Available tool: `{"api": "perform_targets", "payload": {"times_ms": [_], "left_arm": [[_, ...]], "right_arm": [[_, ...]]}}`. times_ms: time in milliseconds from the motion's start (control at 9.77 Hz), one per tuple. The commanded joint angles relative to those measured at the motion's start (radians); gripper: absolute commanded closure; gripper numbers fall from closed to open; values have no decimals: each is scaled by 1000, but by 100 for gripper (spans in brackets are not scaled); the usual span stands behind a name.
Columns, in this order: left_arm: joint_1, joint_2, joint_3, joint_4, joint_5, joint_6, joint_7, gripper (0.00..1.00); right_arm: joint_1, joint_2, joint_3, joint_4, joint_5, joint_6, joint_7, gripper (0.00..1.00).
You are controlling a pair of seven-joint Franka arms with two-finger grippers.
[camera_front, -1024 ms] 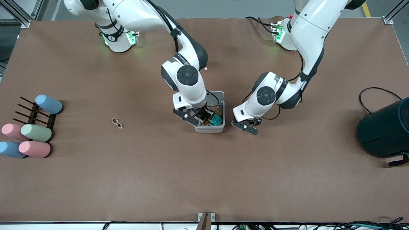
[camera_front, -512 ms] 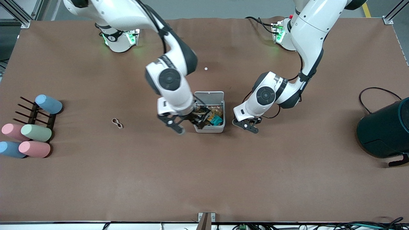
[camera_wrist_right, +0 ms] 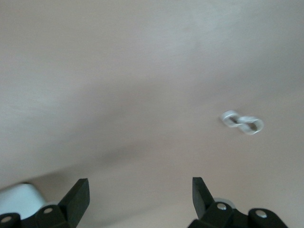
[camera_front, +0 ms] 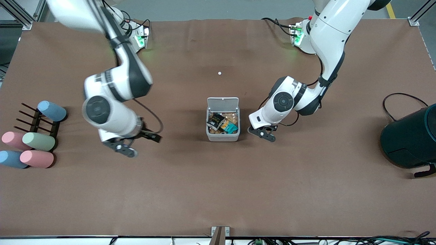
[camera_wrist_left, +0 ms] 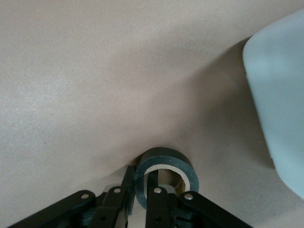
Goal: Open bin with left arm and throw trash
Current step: 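Lift the tape roll over the bin while the right gripper reaches the strip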
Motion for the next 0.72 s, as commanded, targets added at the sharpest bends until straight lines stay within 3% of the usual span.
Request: {"api": "perform_targets", "payload": {"times_ms": [0,307,409,614], "left_arm": [[9,-81,-8,22,18,-50,-5,100],[-15,-94,-17,352,-35,-441,-41,100],[-38,-80,-17,386,-58,-448,-87,100],[-87,-46,-16,403,-51,-442,-150,100]], "right_arm": [[-90,-119,19,-251,1,148,-235,2],[-145,-132,19,-555,0,613,-478,1],[-151,-127,17,-597,0,690,-525,1],[-162,-88,17,-599,-8,720,-588,1]]}}
